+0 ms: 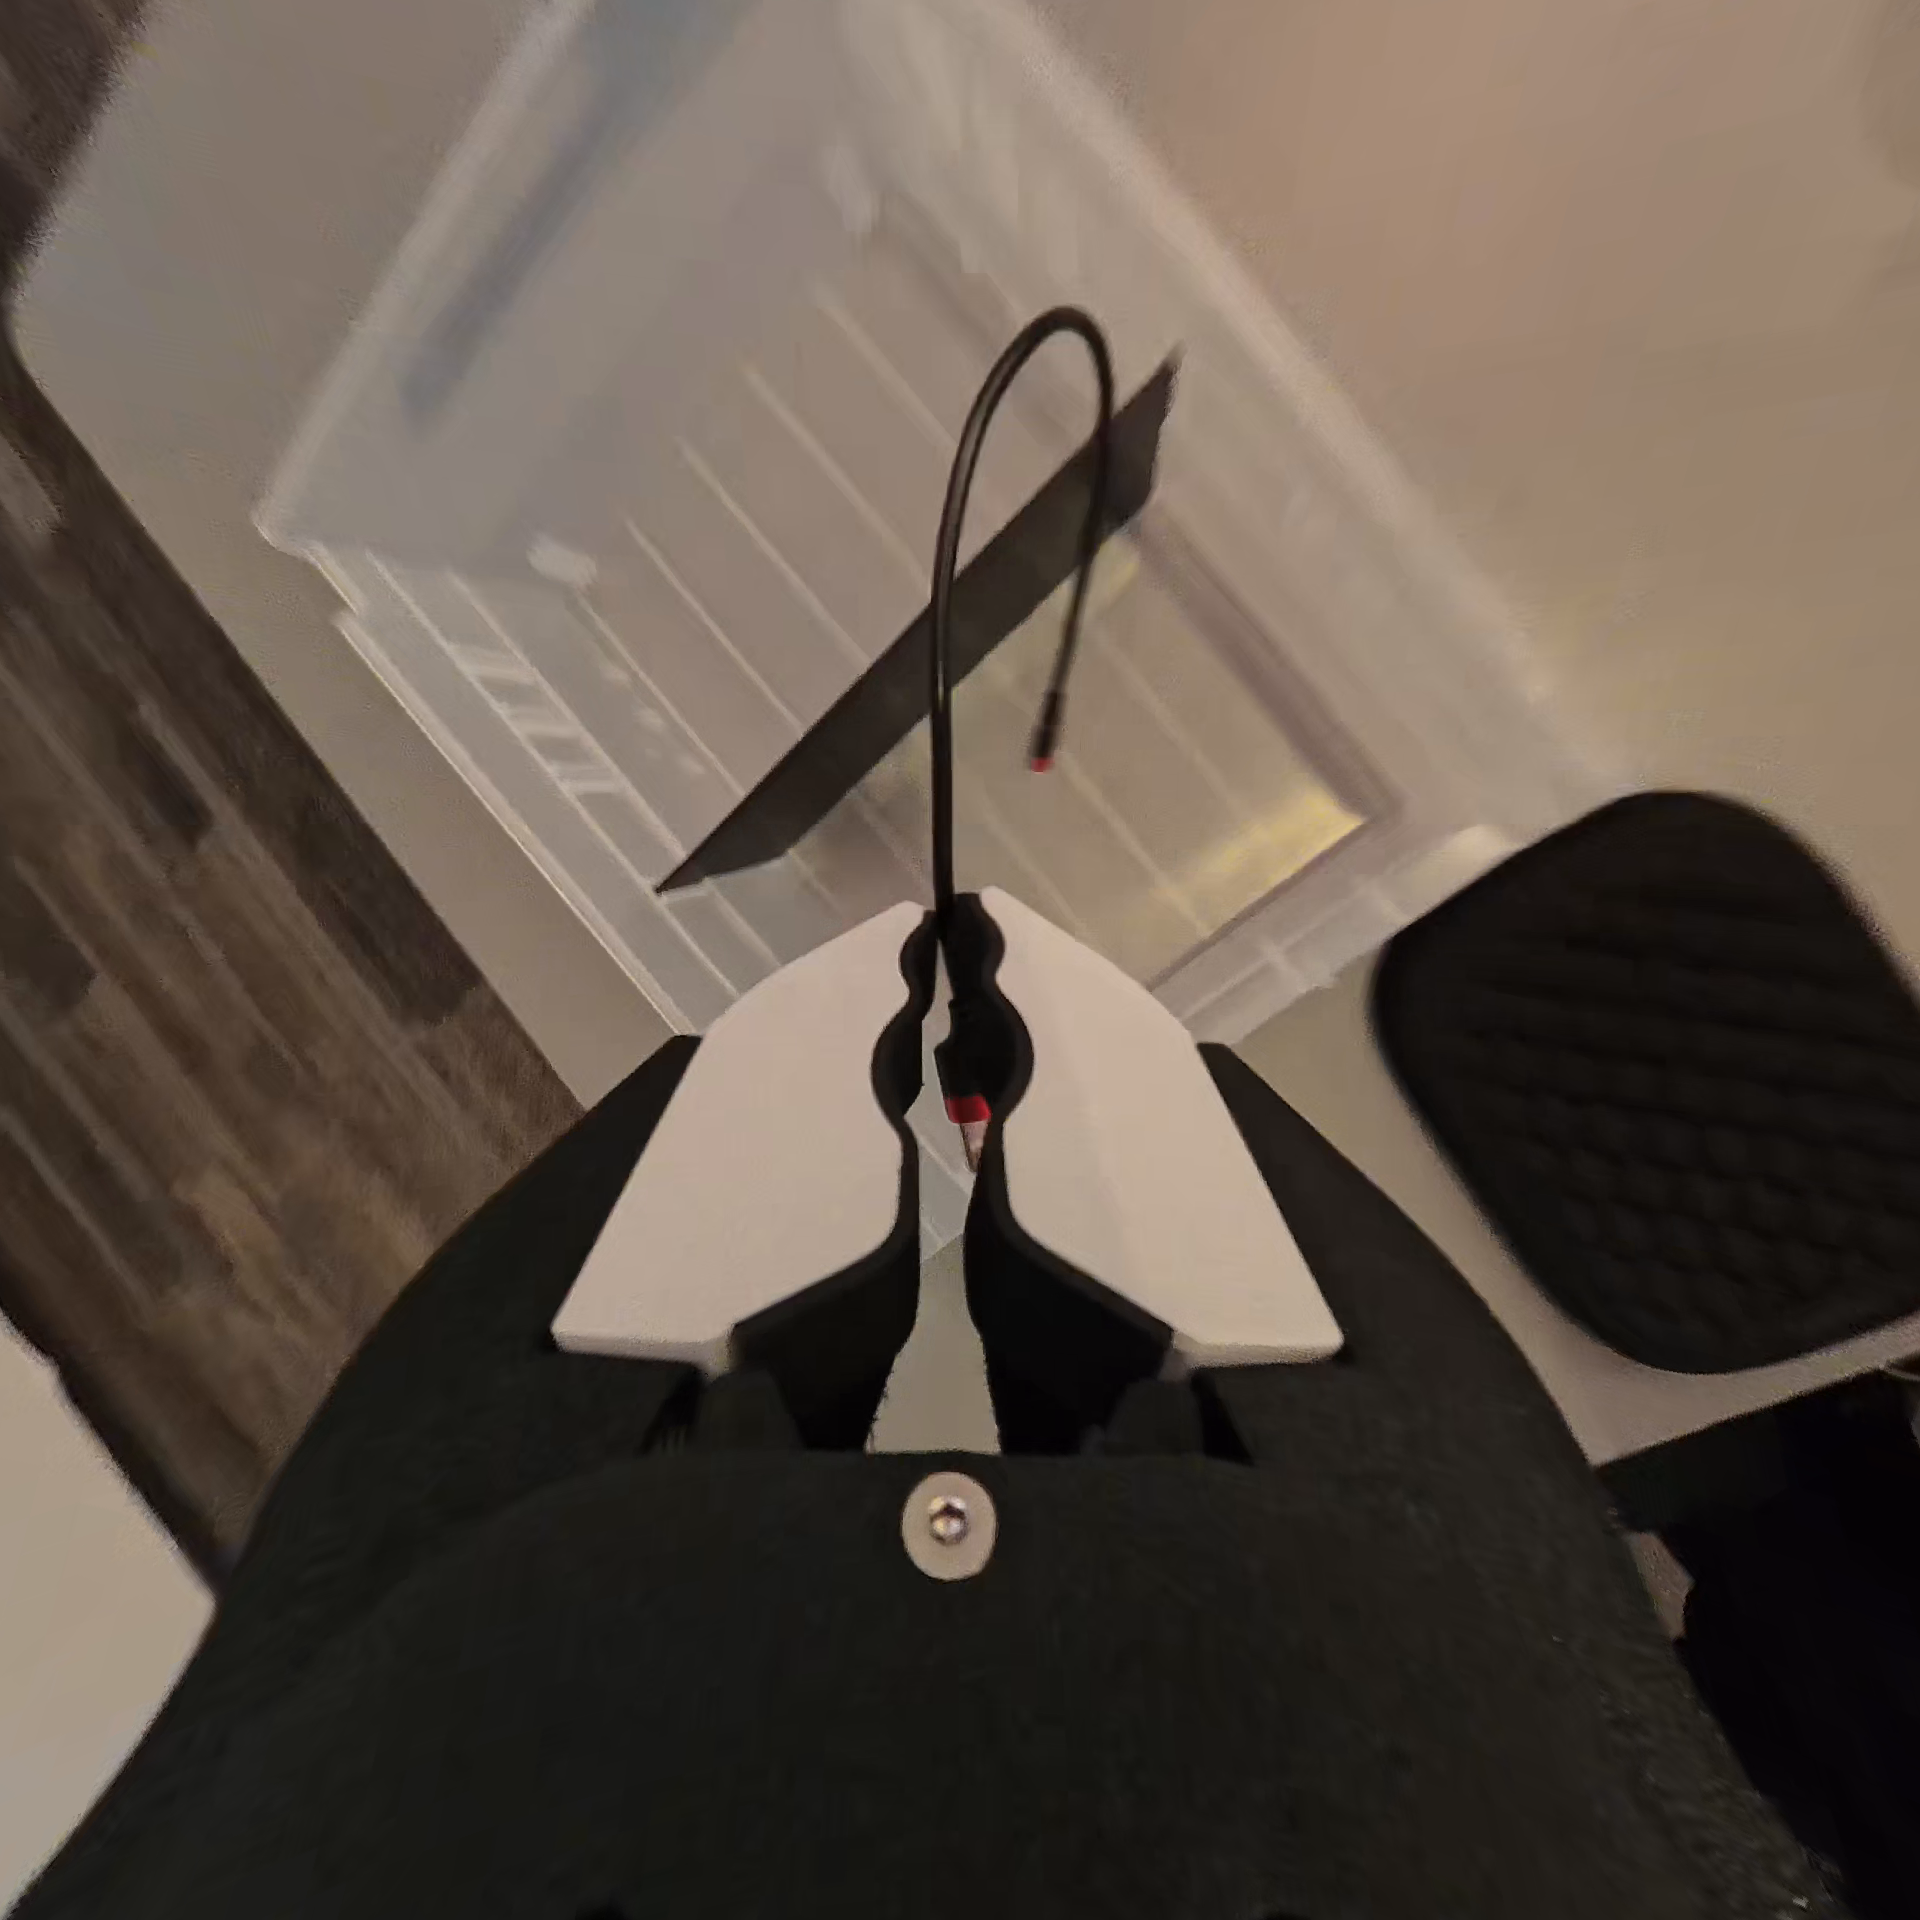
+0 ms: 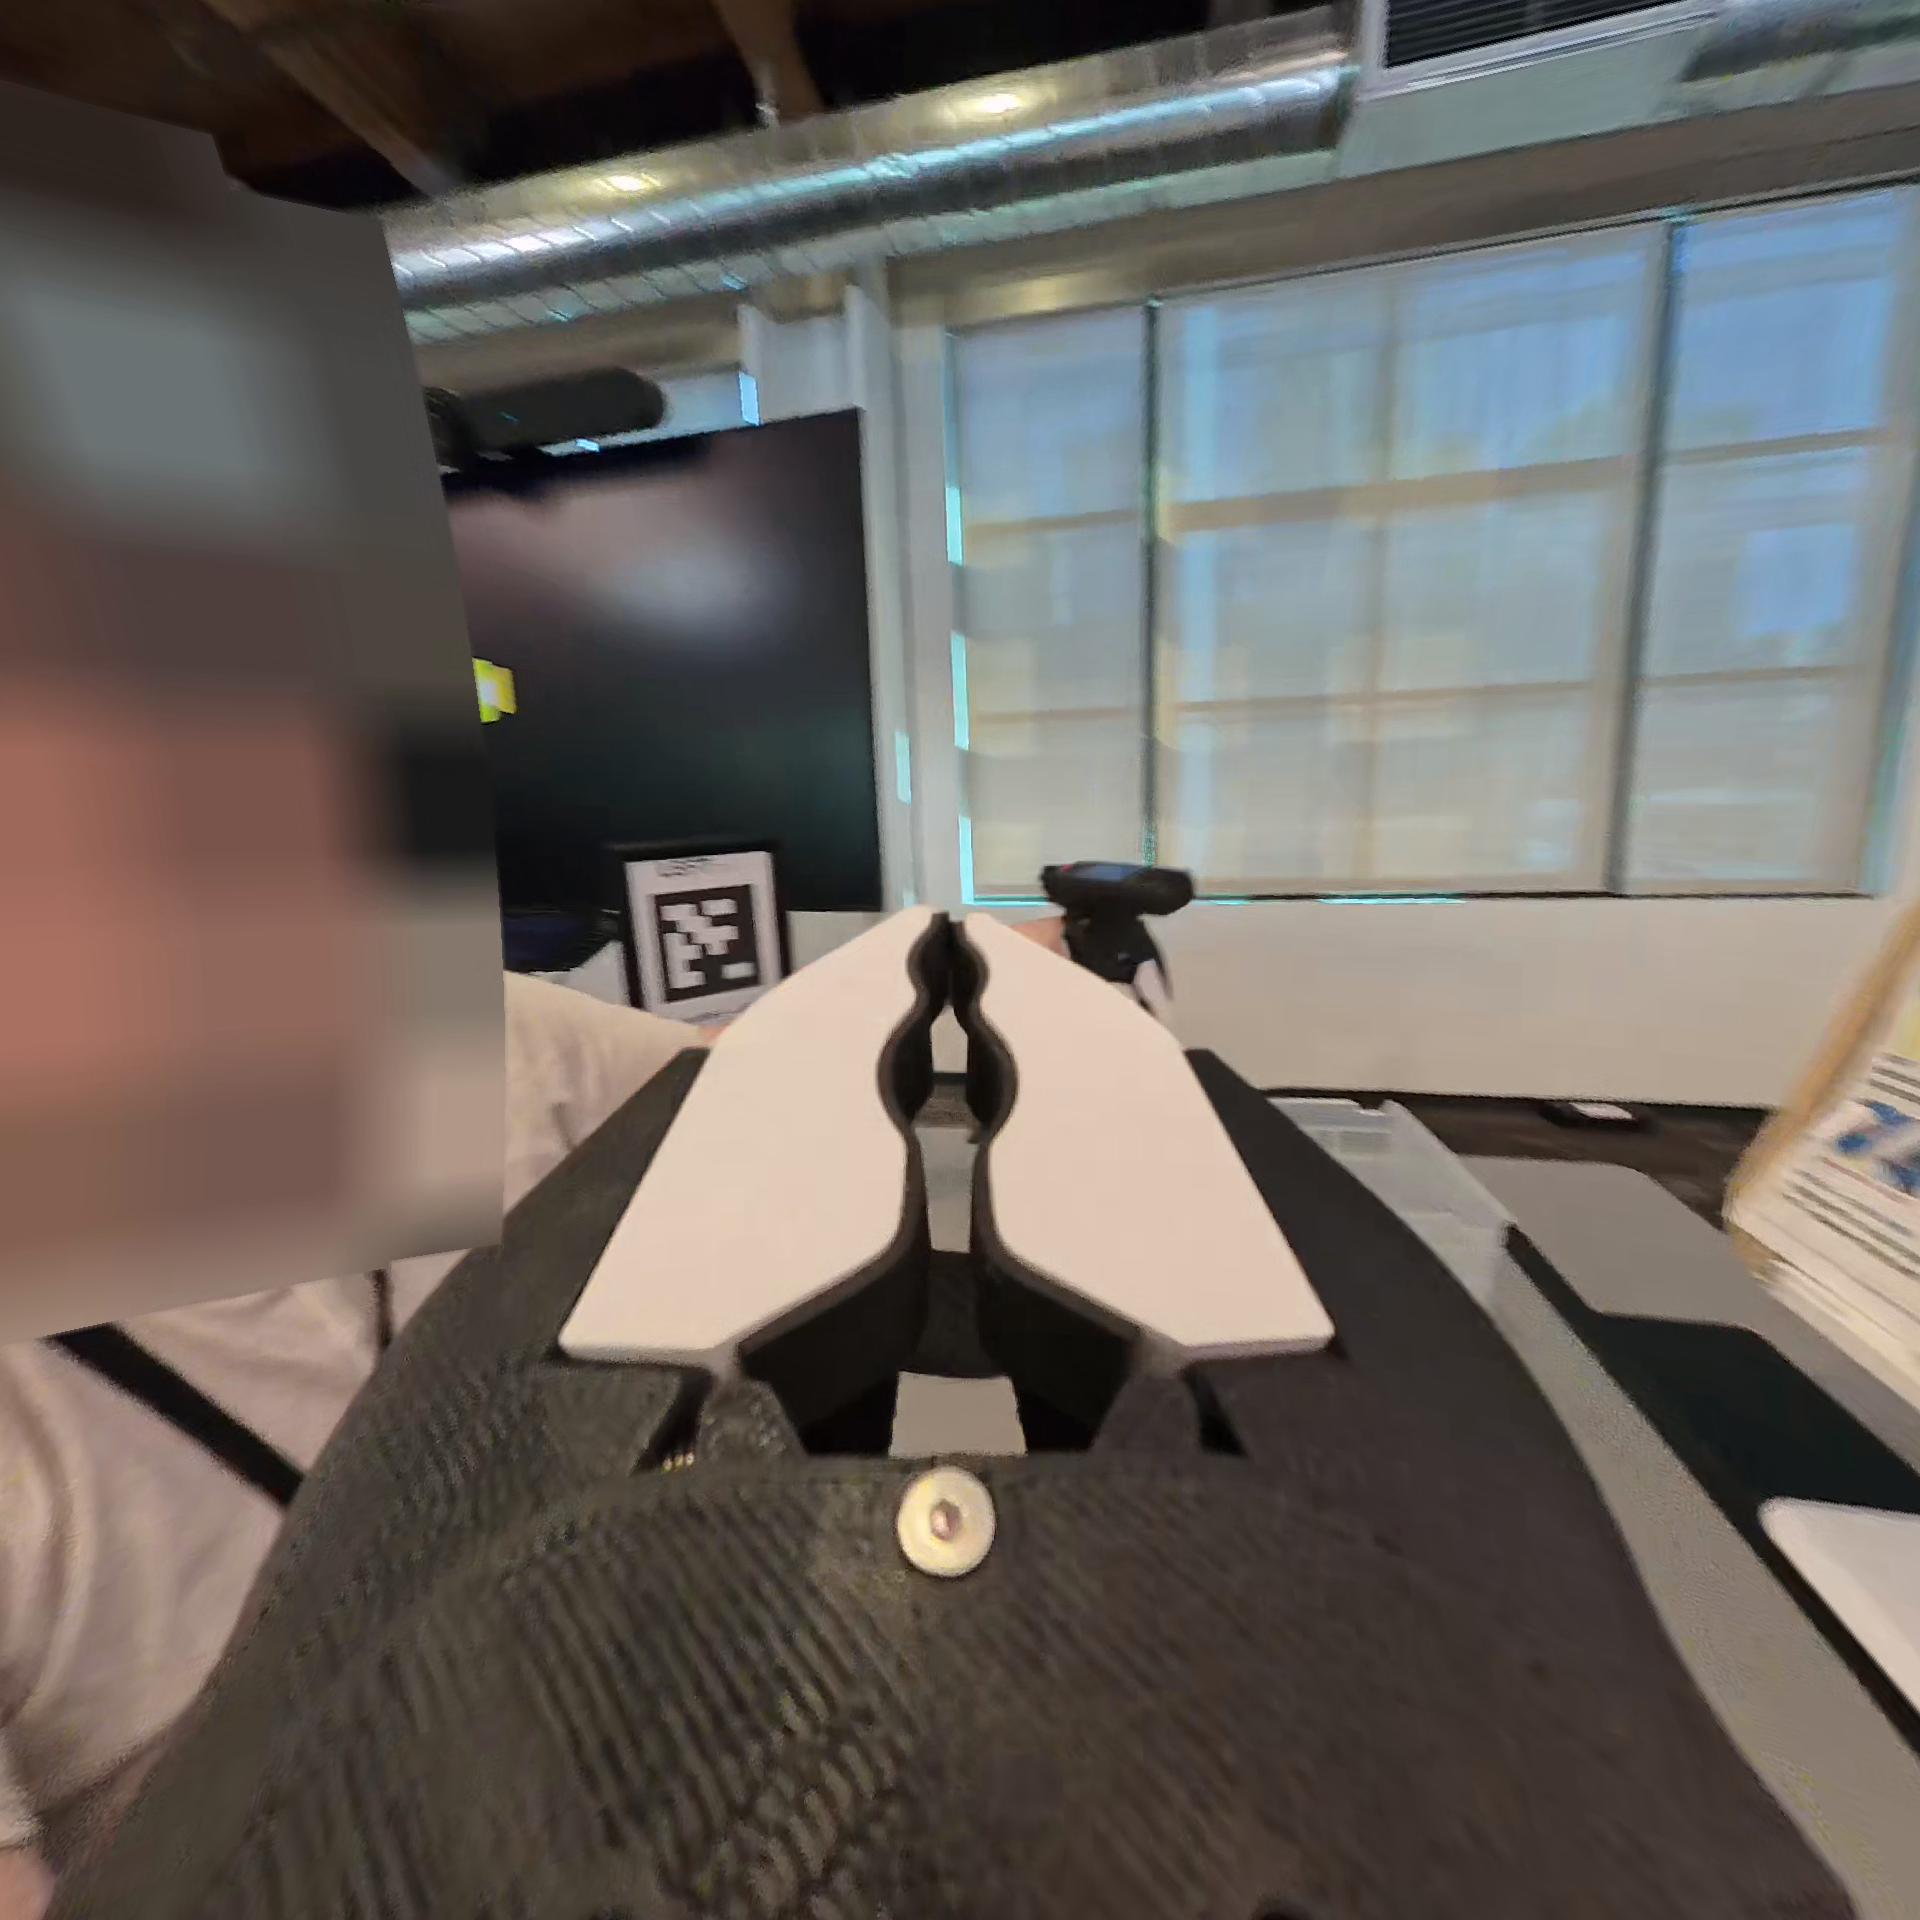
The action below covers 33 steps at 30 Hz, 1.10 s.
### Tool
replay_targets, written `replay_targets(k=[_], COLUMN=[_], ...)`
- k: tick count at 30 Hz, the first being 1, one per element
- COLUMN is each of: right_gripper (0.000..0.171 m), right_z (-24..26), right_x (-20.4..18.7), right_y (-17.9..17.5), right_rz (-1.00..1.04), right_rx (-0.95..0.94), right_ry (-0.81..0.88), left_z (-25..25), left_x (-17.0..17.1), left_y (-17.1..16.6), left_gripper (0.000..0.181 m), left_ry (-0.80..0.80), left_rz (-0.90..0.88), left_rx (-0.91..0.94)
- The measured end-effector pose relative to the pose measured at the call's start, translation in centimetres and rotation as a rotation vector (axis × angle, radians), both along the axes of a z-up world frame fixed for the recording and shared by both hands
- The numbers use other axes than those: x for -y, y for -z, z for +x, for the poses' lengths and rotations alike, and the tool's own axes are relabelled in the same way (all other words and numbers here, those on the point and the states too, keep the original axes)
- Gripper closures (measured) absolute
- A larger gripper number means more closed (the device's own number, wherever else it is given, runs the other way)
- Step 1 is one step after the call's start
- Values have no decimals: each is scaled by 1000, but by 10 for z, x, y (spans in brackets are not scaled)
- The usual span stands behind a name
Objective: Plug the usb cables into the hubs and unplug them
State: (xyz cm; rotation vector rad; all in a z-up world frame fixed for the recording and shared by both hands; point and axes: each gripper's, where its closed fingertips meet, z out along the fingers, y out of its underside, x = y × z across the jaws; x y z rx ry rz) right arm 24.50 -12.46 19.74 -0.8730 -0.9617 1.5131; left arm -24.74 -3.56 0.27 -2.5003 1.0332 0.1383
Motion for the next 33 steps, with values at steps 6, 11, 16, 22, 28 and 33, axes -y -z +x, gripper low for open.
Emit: replay_targets(k=[6, 11, 16, 22, 28, 33], right_gripper=[171, 163, 171, 169, 169, 171], right_z=[6, 6, 7, 16, 31, 34], right_x=[5, -8, -2, -5, -30, -37], right_y=[1, 3, 9, 16, 25, 27], right_rz=[22, 19, 64, 96, 53, 44], right_rx=[-6, 18, 76, 121, 187, 220], right_ry=[-11, 116, 124, 207, 388, 443], left_z=[85, 193, 295, 373, 397, 401], left_x=[28, 56, 62, 42, 28, 24], left_y=[-77, -58, 21, 92, 136, 153], left_gripper=[178, 179, 179, 179, 179, 179], left_ry=[207, 441, 608, 691, 713, 718], left_rz=[133, 40, -92, -244, -318, -341], left_rx=[180, 256, 193, 168, 86, 89])
